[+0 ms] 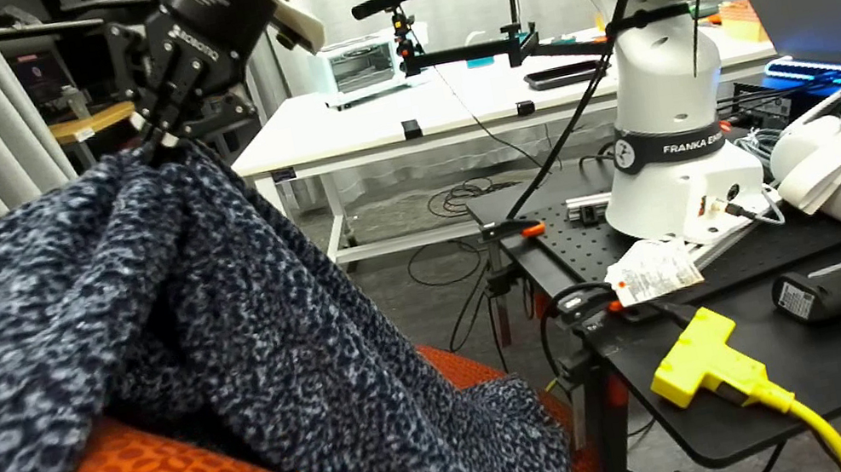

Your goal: Put the blanket on the seat of the chair

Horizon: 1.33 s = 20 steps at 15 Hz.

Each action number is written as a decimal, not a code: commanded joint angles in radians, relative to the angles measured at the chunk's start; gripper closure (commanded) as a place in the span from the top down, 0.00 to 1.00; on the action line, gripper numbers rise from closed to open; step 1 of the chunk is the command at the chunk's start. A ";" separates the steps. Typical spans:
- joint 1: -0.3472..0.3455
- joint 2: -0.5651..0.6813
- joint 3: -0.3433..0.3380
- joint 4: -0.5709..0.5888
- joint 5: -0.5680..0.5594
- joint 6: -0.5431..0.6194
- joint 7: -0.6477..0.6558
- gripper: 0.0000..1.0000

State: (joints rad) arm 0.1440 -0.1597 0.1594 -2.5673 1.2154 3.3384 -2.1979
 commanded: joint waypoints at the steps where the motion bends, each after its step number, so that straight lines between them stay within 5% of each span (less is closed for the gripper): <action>1: -0.155 0.022 0.059 -0.082 0.020 -0.016 0.012 0.02; 6: -0.256 0.140 0.101 -0.163 0.083 0.032 0.021 0.02; 13: -0.195 0.361 0.055 -0.202 0.314 0.048 -0.038 0.02; 15: -0.164 0.425 0.094 -0.205 0.439 0.022 -0.071 0.02; 20: -0.215 0.441 0.162 -0.197 0.383 -0.129 -0.036 0.02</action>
State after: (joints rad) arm -0.0461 0.3150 0.2889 -2.7683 1.6256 3.2994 -2.2340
